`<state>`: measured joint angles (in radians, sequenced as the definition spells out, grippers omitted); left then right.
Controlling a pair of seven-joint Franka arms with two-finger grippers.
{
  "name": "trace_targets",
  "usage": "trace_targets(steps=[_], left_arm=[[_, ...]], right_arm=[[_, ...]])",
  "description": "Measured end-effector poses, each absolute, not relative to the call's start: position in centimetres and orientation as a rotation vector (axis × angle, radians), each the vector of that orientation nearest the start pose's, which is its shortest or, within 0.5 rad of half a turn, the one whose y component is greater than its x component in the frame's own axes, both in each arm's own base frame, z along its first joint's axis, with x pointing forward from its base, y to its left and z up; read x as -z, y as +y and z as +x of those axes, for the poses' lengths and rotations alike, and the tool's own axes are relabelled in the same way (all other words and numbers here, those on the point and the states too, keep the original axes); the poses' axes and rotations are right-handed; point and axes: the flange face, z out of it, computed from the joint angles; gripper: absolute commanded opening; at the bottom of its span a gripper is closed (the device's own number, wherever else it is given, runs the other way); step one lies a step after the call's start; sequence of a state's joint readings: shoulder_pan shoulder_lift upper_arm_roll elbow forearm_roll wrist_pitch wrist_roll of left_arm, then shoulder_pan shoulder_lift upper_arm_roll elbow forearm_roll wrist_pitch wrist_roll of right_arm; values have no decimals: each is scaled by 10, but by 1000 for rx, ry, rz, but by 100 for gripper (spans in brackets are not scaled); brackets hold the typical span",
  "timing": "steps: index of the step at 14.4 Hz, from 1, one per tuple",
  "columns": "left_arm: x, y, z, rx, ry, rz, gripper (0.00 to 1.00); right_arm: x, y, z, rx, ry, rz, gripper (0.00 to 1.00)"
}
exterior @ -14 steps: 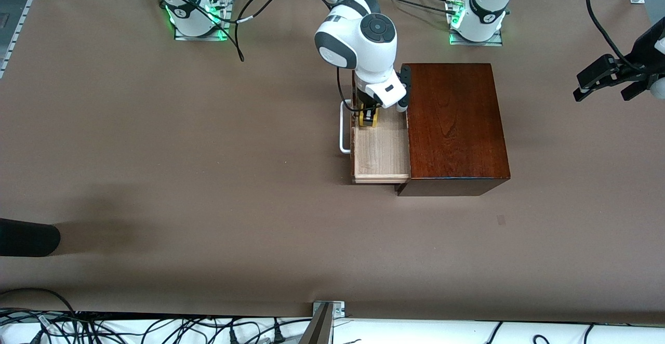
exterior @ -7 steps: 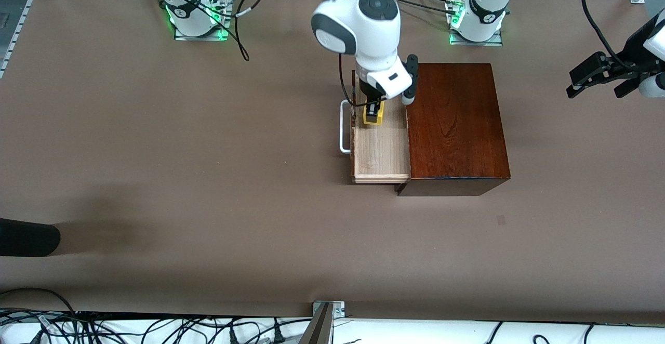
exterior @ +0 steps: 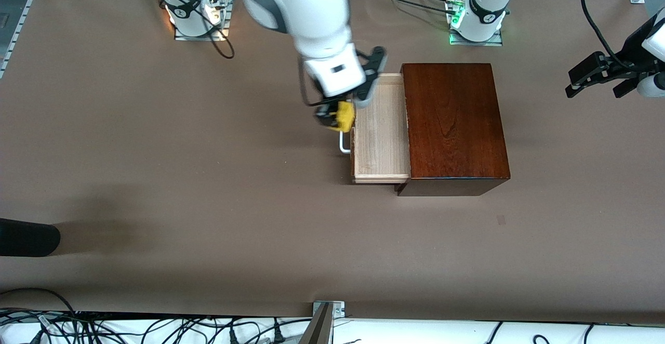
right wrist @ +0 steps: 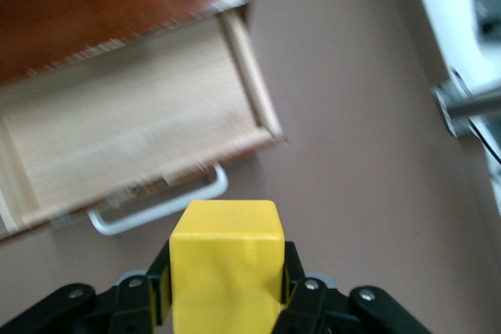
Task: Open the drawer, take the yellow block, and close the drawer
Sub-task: 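Lift the yellow cube out with the right gripper and carry it aside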
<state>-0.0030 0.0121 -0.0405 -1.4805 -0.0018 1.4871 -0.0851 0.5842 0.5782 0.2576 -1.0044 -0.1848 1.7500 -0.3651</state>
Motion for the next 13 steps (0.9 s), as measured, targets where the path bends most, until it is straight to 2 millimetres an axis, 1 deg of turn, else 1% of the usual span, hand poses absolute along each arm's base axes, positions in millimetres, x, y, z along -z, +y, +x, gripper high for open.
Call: trace_targets(steps=[1, 3, 4, 5, 7, 9, 11, 13], left_arm=[[-653, -25, 550, -9, -60, -3143, 100], [-650, -33, 551, -19, -39, -3143, 100], [-645, -39, 553, -34, -21, -3143, 100], [-637, -49, 556, -57, 8, -3143, 100], [-614, -83, 564, -119, 100, -3138, 100], [-588, -128, 573, -178, 218, -3125, 100], [-568, -170, 581, -216, 401, -3114, 100], [-552, -207, 587, -249, 599, -3124, 100]], right_arm=[[-558, 471, 549, 286, -1696, -2650, 0], [-572, 429, 570, 269, -1620, -2742, 0], [-577, 407, 582, 261, -1576, -2787, 0], [-582, 385, 593, 252, -1523, -2819, 0], [-590, 339, 615, 246, -1391, -2849, 0], [-588, 292, 627, 197, -1263, -2880, 0], [-578, 237, 637, 133, -1122, -2913, 0], [-560, 178, 647, 55, -991, -2949, 0]])
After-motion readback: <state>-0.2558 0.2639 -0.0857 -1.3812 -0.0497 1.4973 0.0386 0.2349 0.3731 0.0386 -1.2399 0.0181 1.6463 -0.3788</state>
